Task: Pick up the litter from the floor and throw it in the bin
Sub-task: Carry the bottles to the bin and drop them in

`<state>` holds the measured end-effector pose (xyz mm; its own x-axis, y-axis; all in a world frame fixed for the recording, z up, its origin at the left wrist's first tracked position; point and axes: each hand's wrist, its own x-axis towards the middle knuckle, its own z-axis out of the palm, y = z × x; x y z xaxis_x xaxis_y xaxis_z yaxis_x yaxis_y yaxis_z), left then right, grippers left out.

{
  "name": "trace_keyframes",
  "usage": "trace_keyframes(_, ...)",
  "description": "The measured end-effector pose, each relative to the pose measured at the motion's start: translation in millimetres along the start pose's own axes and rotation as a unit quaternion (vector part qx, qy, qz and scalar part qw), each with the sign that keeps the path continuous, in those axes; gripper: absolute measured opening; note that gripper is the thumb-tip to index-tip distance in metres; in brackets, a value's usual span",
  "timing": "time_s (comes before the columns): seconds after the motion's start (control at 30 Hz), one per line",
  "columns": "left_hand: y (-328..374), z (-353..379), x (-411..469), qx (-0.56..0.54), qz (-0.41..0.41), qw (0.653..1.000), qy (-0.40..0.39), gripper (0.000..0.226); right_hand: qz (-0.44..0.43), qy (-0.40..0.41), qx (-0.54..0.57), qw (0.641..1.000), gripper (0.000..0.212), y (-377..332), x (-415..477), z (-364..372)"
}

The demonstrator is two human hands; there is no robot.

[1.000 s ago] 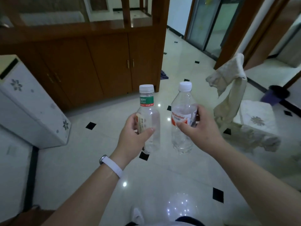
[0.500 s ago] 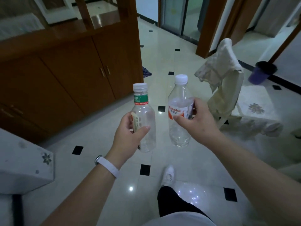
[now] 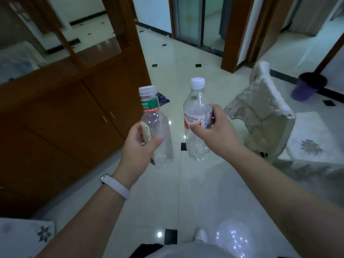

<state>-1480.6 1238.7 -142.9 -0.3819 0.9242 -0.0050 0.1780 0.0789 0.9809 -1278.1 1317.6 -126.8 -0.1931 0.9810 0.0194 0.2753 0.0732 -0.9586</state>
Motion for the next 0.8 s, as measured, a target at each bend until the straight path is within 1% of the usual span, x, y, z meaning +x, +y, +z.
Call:
trace_keyframes(0.13,-7,15,63,-0.016,-0.003,0.999,-0.039,0.043,0.022,0.025,0.005,0.999,0.037,12,49,-6)
trace_keyframes(0.23,-19,24,115,-0.032,-0.007,0.998,-0.06,0.048,0.036,0.041,-0.011,0.998,0.035,22,88,0)
trace_keyframes(0.37,-32,36,198,-0.05,0.002,0.995,-0.091,0.041,0.055,0.062,-0.047,0.995,0.036,30,153,12)
trace_keyframes(0.53,-26,40,314,-0.074,0.021,0.989,-0.127,0.037,0.042,0.121,-0.103,0.986,0.037,8,250,25)
trace_keyframes(0.63,-16,48,376,-0.076,0.028,0.985,-0.151,0.034,0.038,0.137,-0.133,0.981,0.044,-9,296,26)
trace_keyframes(0.73,-5,65,428,-0.07,0.04,0.978,-0.192,0.037,0.042,0.181,-0.135,0.973,0.043,-13,332,22)
trace_keyframes(0.8,-1,78,452,-0.069,0.041,0.974,-0.21,0.037,0.057,0.194,-0.129,0.971,0.039,-10,350,19)
